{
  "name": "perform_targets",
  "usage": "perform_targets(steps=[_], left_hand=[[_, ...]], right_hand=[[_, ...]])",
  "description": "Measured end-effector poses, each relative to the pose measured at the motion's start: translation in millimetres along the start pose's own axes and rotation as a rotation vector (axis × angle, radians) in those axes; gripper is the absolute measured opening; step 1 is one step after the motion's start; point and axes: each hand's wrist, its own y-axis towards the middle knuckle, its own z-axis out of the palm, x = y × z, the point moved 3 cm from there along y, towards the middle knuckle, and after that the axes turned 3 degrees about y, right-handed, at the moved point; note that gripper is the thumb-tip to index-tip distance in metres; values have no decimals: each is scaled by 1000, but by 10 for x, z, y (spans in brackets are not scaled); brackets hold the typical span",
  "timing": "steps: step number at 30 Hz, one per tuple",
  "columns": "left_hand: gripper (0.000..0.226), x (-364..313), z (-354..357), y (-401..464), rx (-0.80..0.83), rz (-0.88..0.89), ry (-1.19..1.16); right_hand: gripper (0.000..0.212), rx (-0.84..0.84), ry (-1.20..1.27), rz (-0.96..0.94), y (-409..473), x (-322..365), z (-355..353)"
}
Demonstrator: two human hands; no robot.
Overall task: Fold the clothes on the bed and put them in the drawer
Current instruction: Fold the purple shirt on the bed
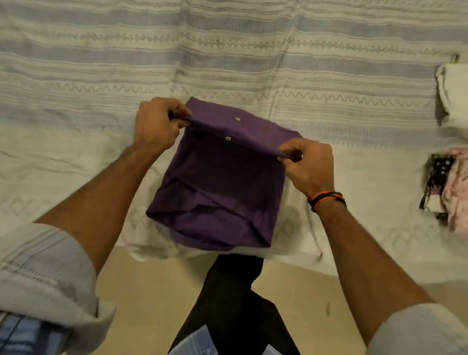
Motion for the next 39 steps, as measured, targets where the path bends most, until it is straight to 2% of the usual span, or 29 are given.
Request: perform_targets(steps=[4, 11, 14, 18, 21, 24, 25, 27, 30, 33, 36, 39], left_hand=[[25, 247, -17, -523, 92, 88, 140], [30, 608, 108, -1242, 315, 305, 606], [29, 796, 169, -1449, 357, 369, 636], [24, 996, 203, -1598, 326, 459, 643], [23, 1064, 205, -1613, 353, 443, 687], [27, 1033, 258, -1541, 514, 342, 813], [27, 1020, 279, -1499, 551, 316, 830], [25, 960, 319, -1413, 513, 292, 760], [30, 801, 442, -1252, 326, 376, 555], [56, 708, 700, -1045, 233, 502, 454], [78, 701, 948, -872, 243, 522, 510], [87, 795, 1145, -749, 263, 510, 602]], right_hand=[[29, 51, -97, -23, -604, -28, 165], [35, 165, -234, -11, -1493, -101, 522], [36, 162, -238, 5, -1687, -118, 648], [37, 139, -231, 27, -1859, -99, 775], [37, 234, -222, 44, -1926, -87, 861], [42, 453, -263, 134, -1906, -69, 899], [41, 472, -267, 180, -1900, -66, 920], [35, 344, -214, 219, -1858, -16, 918], [33, 88, -189, 168, -1676, 64, 949], [49, -65, -245, 77, -1379, 136, 1085], [74, -67, -328, 62, -1087, 143, 1291], [85, -19, -474, 66, -892, 31, 1499]])
